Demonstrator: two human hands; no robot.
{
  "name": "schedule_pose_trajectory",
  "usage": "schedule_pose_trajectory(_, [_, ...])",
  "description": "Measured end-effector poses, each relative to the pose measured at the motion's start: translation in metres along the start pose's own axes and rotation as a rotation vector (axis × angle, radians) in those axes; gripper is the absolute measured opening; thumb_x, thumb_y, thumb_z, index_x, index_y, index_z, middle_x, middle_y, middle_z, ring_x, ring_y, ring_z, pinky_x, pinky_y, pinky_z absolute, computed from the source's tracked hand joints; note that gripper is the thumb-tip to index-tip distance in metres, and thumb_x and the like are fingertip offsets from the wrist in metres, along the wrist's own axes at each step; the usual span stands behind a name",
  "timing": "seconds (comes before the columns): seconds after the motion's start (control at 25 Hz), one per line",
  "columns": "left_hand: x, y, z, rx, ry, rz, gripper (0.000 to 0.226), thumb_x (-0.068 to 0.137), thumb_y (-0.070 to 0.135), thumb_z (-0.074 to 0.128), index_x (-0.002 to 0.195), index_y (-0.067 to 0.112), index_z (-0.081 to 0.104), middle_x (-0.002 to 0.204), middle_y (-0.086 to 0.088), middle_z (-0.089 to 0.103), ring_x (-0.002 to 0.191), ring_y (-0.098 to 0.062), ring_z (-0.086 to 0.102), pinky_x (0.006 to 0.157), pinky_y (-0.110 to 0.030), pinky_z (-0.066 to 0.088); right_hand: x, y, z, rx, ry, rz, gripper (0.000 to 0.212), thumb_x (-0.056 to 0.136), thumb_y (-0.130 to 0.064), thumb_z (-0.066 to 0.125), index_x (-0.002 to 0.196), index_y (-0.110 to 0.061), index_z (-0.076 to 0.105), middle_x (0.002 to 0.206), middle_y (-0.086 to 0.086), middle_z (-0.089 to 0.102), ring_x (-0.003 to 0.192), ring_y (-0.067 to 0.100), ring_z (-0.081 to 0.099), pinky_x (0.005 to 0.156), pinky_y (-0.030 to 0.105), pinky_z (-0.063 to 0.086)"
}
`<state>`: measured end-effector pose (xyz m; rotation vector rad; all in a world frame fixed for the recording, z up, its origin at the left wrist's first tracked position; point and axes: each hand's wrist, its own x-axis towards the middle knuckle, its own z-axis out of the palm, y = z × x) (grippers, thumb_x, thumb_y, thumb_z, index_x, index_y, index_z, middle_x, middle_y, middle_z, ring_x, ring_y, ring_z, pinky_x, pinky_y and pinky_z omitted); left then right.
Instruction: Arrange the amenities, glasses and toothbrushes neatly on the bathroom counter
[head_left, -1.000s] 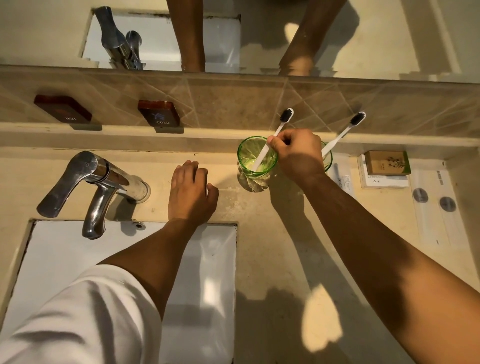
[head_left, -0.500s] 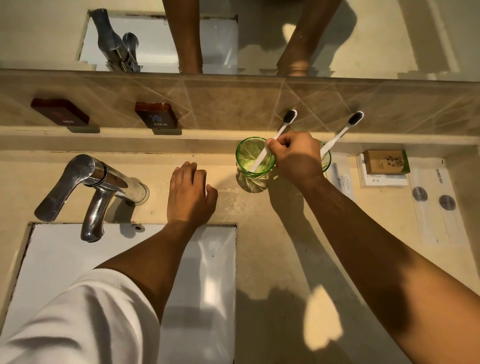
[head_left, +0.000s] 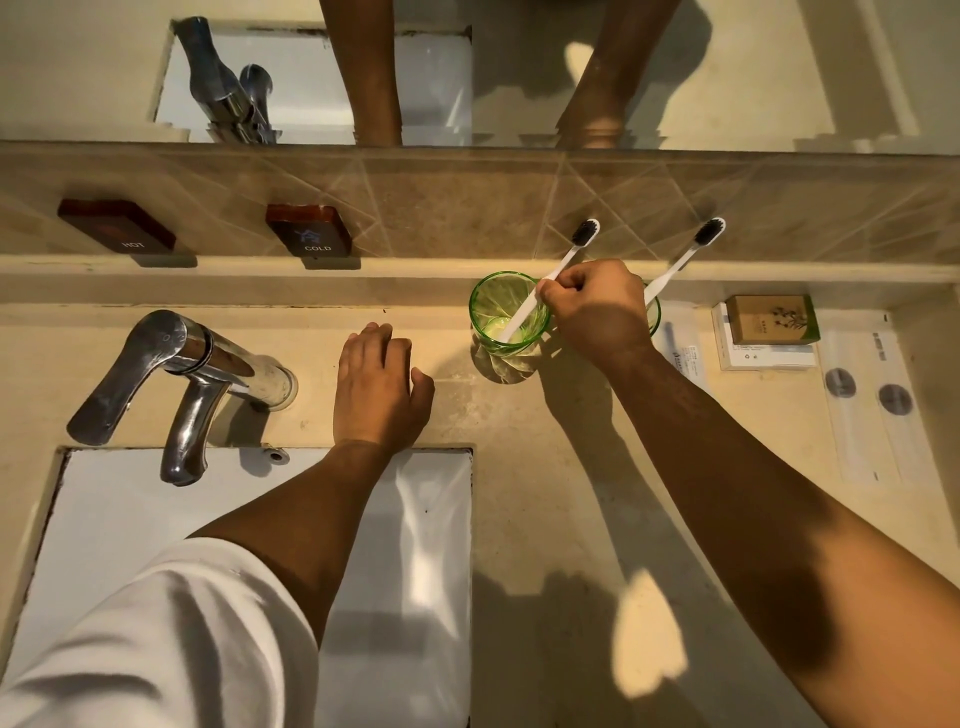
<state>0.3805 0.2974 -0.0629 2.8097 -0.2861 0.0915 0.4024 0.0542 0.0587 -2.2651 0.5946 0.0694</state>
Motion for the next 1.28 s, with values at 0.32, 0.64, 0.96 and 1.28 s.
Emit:
schedule_pose_trajectory(0.32, [0.000,0.001,0.000,0.001,-0.008,-0.017,0.037,0.089,0.029,0.047,0.118,0.008,0.058,0.136,-0.019,0.055,0.133,-0.037,0.045,0.116,-0.054,0.039,-0.010,0.001,-0.006,0.040,0.039,0.042,0.031,0.088,-0.040,0.067,0.095,-0.011,0.079,0.078,0.006,0.076,0.082,0.023,0.071,0.083,0.040,0.056])
schedule_pose_trajectory(0.64, [0.001,0.001,0.002,0.004,0.016,-0.024,0.038,0.088,0.030,0.046,0.116,0.008,0.058,0.134,-0.019,0.056,0.130,-0.036,0.046,0.116,-0.053,0.039,-0.048,0.016,-0.002,0.083,0.343,-0.146,0.031,0.092,-0.021,0.058,0.119,-0.010,0.067,0.098,0.002,0.068,0.088,0.017,0.062,0.083,0.022,0.048])
schedule_pose_trajectory(0.96, [-0.002,0.006,-0.004,0.140,-0.068,0.050,0.036,0.094,0.024,0.045,0.116,-0.002,0.056,0.135,-0.027,0.053,0.127,-0.045,0.047,0.116,-0.054,0.034,-0.128,0.121,0.023,-0.217,0.028,-0.343,0.029,0.091,-0.026,0.058,0.117,-0.015,0.063,0.119,0.007,0.058,0.109,0.023,0.056,0.095,0.030,0.046])
schedule_pose_trajectory(1.28, [-0.104,0.086,-0.041,0.046,-0.287,0.011,0.073,0.096,0.055,0.030,0.153,0.009,0.036,0.161,-0.020,0.035,0.149,-0.040,0.030,0.124,-0.055,0.020,-0.171,0.166,-0.013,-0.682,-0.138,-0.129,0.082,0.087,-0.066,0.034,0.155,-0.024,0.019,0.161,0.012,0.026,0.149,0.036,0.021,0.120,0.056,0.019])
